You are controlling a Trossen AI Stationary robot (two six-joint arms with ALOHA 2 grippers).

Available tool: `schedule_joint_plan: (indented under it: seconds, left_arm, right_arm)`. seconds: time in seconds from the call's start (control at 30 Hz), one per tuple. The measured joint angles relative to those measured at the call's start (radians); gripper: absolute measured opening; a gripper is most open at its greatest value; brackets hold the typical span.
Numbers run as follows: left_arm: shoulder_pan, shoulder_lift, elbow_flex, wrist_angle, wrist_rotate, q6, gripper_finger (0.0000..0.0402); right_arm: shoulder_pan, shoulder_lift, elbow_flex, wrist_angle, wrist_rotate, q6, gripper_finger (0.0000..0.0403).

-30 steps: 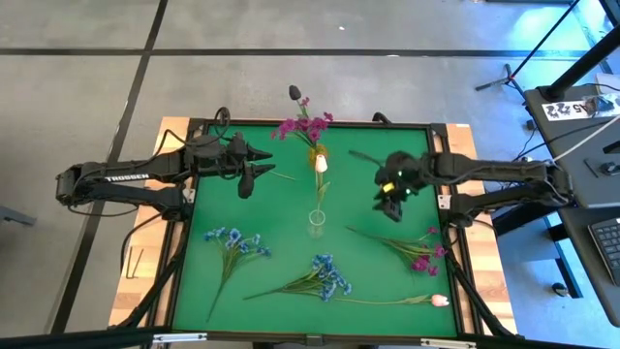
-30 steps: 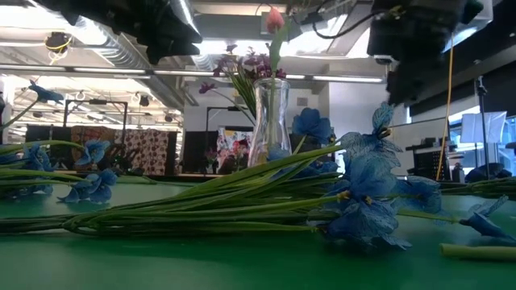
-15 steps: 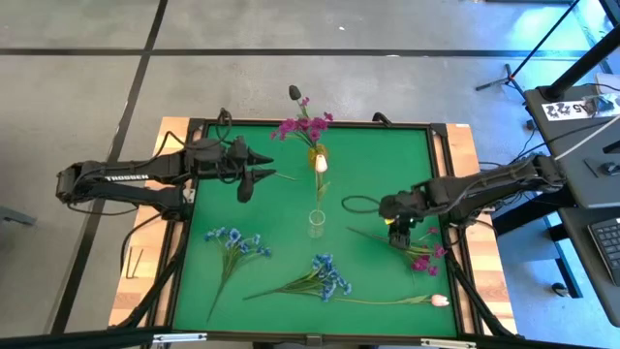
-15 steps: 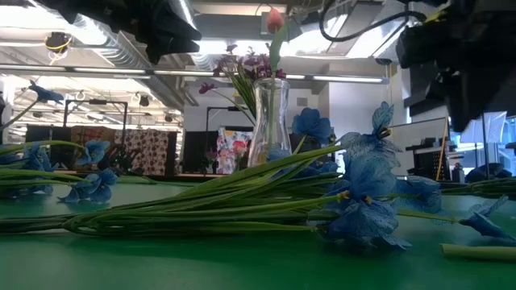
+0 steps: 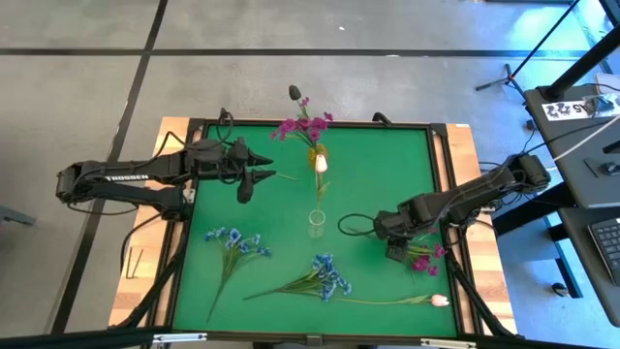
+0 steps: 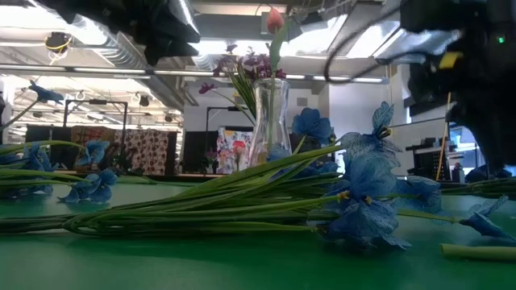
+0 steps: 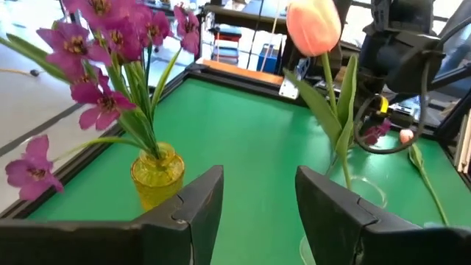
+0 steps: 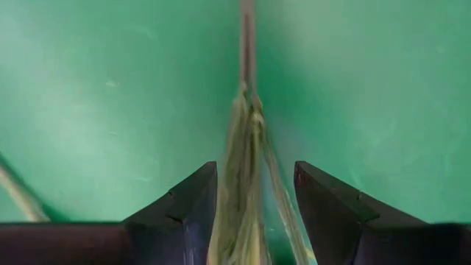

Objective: Sort flowers into vase by color
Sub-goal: Put the purple flowers into the yellow vase

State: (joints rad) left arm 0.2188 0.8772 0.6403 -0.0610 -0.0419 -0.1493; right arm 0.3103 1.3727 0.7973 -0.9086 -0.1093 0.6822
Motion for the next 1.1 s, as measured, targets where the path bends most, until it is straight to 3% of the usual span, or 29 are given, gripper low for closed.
schedule_joint_plan:
  seconds: [0.27,0.67,0.8,1.1]
  left_arm:
    - [0.001,0.000,0.000,-0.040,-0.027,0.001,0.0194]
    - [0.000,0.000,0.000,-0.039,-0.028,0.002,0.0196]
    - [0.000,0.000,0.000,-0.038,-0.028,0.002,0.0196]
    - [0.001,0.000,0.000,-0.029,-0.028,0.002,0.0196]
  right_arm:
    - [0.000,0.000,-0.131,0.142,-0.073,0.052,0.0182]
    - [-0.003,0.000,-0.141,0.159,-0.063,0.017,0.0177]
    - [-0.003,0.000,-0.141,0.159,-0.057,-0.003,0.0142]
    - [-0.010,0.000,-0.135,0.139,-0.056,-0.051,0.0011]
